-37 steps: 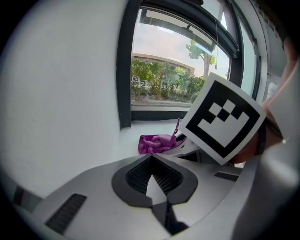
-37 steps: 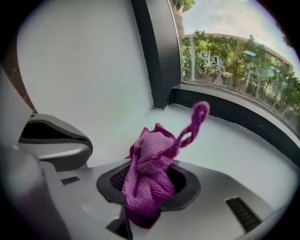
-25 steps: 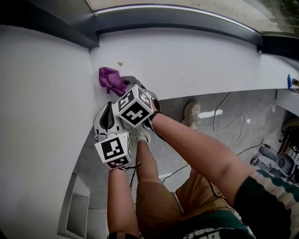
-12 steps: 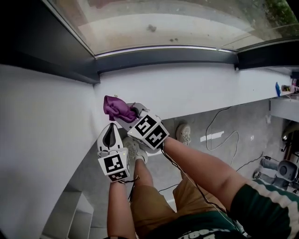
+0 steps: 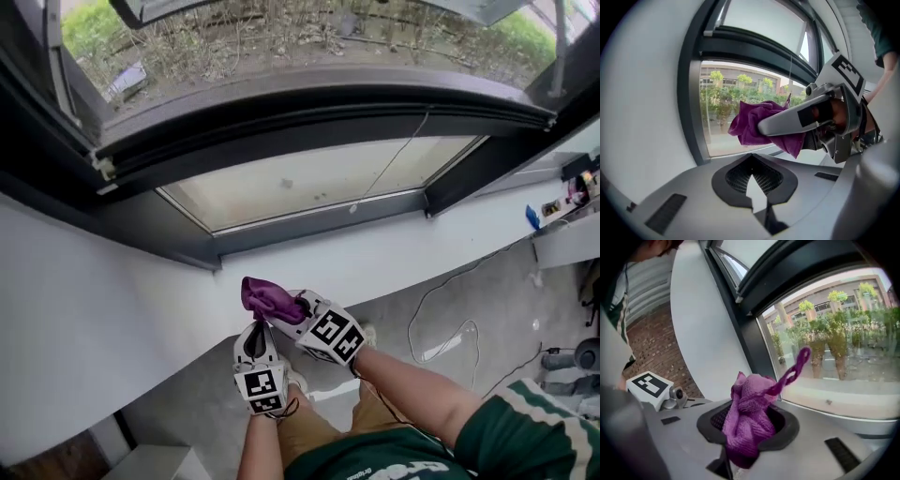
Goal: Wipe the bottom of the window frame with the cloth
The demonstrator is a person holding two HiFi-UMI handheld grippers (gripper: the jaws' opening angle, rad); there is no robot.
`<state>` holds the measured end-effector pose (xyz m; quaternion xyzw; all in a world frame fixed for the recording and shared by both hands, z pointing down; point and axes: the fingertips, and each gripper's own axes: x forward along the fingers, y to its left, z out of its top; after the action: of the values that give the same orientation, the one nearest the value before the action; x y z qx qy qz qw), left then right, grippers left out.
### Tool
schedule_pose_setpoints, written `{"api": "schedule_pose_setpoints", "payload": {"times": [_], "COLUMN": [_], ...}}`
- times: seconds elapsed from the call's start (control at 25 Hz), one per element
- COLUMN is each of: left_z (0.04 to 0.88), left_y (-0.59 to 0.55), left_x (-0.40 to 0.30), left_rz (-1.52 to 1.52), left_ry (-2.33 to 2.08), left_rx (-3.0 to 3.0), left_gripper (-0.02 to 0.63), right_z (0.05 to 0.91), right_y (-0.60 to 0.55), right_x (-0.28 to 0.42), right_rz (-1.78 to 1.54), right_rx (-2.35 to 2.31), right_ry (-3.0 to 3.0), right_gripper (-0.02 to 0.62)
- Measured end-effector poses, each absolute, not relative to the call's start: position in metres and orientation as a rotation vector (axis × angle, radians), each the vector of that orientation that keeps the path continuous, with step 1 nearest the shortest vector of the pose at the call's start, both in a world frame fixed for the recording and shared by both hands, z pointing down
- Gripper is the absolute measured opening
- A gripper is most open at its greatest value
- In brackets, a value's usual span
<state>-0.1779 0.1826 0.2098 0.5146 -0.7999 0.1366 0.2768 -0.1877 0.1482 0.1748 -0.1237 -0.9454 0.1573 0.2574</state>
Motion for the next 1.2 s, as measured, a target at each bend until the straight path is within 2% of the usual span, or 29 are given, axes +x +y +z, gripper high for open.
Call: {"api": "schedule_pose_setpoints", "payload": {"times": [0.24,0.56,0.72,0.96,1.2], "left_z": [0.105,-0.020,-0.049,-0.085,-0.132], "left_y": [0.154,0.107,0.098,0.089,0.081], "left_x": [-0.126,-0.108,-0.099,-0.090,-0.087], "left_rz": [0.426,0.385,0.439,0.308,0.271], "left_ry": [-2.135,-2.201,-2.243,-2.258,-2.324], "left_rx": [1.563,1.723,1.753,1.812,1.861], "left_gripper": [0.009,0.009,0.009,0.009,0.009], "right_z": [0.075,-0.037,-0.070,-0.108,-0.142], "right_y": [0.131,0.071,0.045,0.019,0.002], "right_x": [-0.127,-0.083,-0.056,-0.022,-0.013], "right_rz": [0.476,0.224,0.156,0.258,0.159], "right_rx": [-0.250,-0.094,0.016,0.181,0.251], "right_ry": [-2.643,-2.816,-2.832,-2.875,-2.917], "right_gripper": [0.127,0.127,0.127,0.127,0.129]}}
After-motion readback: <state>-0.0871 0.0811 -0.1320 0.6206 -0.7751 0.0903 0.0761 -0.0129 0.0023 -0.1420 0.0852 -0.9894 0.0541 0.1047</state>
